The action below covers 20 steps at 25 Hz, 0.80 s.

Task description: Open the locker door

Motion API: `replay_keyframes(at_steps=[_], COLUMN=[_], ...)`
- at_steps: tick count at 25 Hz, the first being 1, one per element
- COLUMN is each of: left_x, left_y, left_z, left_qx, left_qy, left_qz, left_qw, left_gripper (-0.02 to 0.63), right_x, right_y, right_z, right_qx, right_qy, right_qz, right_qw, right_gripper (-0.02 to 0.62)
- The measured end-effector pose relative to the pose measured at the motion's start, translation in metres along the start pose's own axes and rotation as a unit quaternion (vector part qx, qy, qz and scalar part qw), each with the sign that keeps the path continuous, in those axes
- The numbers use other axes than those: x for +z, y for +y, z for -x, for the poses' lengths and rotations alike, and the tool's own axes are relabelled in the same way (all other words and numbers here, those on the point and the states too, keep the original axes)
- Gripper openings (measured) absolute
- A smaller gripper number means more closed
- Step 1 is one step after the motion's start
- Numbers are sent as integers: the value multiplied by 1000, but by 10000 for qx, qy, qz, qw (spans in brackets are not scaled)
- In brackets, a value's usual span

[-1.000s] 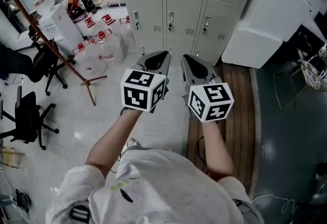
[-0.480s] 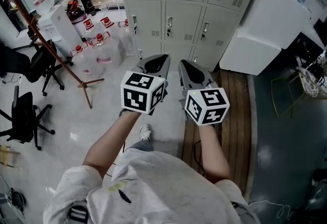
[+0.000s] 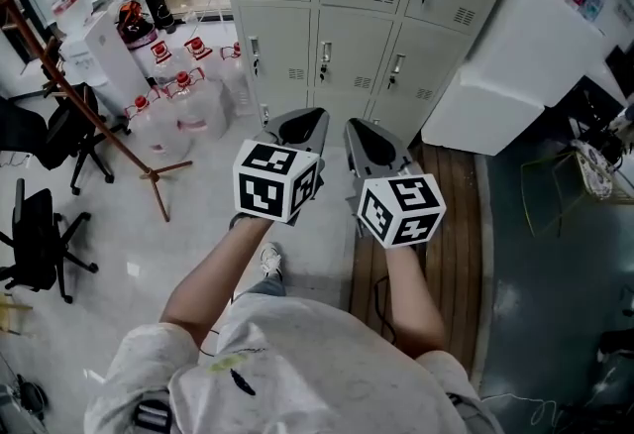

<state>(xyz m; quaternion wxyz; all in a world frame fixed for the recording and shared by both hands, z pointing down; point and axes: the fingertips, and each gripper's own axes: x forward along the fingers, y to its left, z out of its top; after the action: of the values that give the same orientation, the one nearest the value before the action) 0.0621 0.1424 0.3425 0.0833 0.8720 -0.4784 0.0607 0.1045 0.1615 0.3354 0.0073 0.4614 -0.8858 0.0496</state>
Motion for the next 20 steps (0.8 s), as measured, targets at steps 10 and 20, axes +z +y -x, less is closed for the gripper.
replay_keyframes(at_steps=[10, 20], left_x=[25, 44], left_y=[77, 143], left_z=[-45, -81], left_qx=[-230, -544], left_qy=[-147, -153], left_qz=[162, 299], left_qw=[9995, 9980], left_gripper=[7, 7], right_x=[12, 22], right_y=[-5, -14], right_z=[-87, -163], right_qx=[-84, -389], right_qy=[141, 360], right_qz=[174, 244], right_qw=[9997, 9983], right_gripper=[3, 3])
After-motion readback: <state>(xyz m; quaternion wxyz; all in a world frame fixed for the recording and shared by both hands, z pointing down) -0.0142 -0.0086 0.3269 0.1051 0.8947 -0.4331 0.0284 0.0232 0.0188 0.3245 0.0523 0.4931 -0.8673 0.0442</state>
